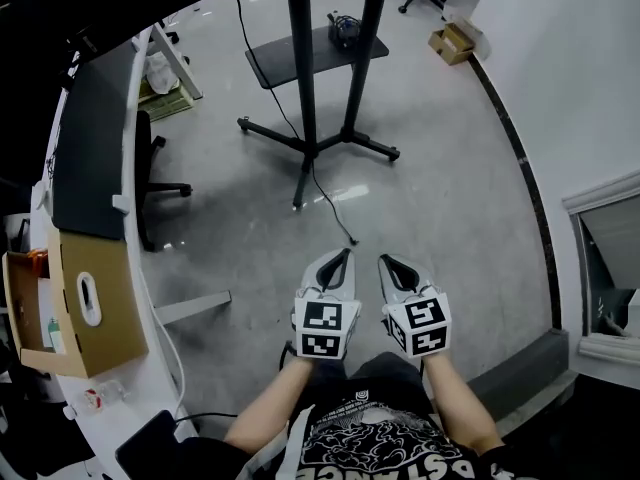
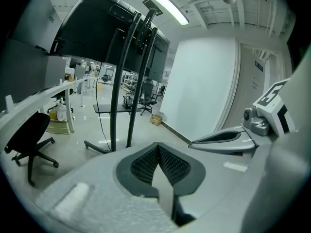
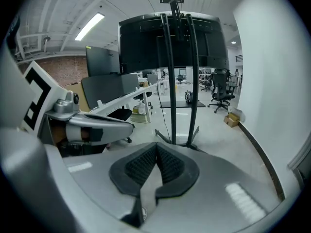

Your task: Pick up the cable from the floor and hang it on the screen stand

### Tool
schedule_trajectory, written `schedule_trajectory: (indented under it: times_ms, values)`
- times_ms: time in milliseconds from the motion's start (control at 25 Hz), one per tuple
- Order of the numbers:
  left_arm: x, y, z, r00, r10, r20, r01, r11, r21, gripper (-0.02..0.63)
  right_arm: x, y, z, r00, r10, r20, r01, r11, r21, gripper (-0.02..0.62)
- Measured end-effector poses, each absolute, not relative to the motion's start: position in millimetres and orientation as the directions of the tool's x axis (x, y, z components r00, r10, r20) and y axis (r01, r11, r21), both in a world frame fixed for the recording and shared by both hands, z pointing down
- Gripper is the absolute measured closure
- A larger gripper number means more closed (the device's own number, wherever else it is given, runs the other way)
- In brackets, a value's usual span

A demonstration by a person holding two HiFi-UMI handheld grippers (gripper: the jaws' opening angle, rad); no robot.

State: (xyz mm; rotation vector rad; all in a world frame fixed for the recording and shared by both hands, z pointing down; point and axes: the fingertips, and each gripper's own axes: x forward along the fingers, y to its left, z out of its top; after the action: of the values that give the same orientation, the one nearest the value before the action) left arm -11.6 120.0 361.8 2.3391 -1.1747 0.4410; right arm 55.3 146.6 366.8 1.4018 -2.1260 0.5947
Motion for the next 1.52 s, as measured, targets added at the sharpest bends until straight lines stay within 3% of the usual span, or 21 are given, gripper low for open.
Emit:
schedule_trajectory:
  times_ms: [440, 1520]
  values:
    - [-9, 73, 462, 0.597, -0.603, 0.53, -0.801, -0.484, 0.353, 0.606, 45, 102, 469, -0.376, -0.575, 0.727, -0.887, 0.451, -0.102, 0.581]
    - [16, 0, 792, 0.54, -0.503, 0.675, -0.841, -0.354, 0.409, 0.604, 83, 43, 853, -0.376, -0.278, 0.884, -0.84, 0.505, -0.198, 0.559]
